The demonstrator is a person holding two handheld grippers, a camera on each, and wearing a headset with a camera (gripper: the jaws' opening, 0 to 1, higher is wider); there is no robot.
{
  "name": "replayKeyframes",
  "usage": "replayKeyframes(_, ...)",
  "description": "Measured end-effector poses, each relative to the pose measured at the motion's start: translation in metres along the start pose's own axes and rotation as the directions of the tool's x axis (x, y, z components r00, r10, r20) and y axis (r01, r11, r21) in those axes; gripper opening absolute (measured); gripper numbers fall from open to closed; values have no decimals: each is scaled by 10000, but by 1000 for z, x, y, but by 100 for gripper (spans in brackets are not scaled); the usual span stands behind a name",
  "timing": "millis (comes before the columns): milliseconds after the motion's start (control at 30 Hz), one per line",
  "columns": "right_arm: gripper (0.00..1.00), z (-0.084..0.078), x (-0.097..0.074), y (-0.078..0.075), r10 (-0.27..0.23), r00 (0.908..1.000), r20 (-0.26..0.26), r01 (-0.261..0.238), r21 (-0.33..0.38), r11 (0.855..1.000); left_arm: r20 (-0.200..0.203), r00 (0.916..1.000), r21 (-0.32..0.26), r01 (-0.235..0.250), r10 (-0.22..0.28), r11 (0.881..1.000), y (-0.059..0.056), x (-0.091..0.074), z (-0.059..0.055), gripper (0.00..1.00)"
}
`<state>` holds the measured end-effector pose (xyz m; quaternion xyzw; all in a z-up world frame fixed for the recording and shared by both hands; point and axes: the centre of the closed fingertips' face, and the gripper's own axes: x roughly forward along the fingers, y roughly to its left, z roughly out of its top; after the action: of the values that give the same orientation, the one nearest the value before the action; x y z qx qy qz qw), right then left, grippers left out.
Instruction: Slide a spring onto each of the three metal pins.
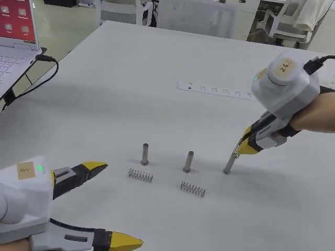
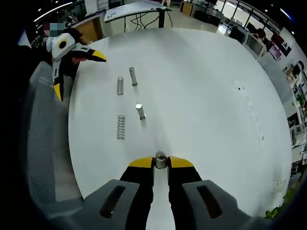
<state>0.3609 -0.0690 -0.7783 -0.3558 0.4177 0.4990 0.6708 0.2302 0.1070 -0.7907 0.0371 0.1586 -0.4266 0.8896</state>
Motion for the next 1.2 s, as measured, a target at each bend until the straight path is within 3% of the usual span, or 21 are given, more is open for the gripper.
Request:
replayKeyframes(367,8,-3,8,-1,19,10000,-93,-18,59,10000,-49,10000,33,20,-20,10000,-1,-2,1,94)
replayKeyframes(1200,8,-16,45,5,318,9982,-506,-291,528,9982,-112,9999,84,95,-94,9999,-2,-2,2,92)
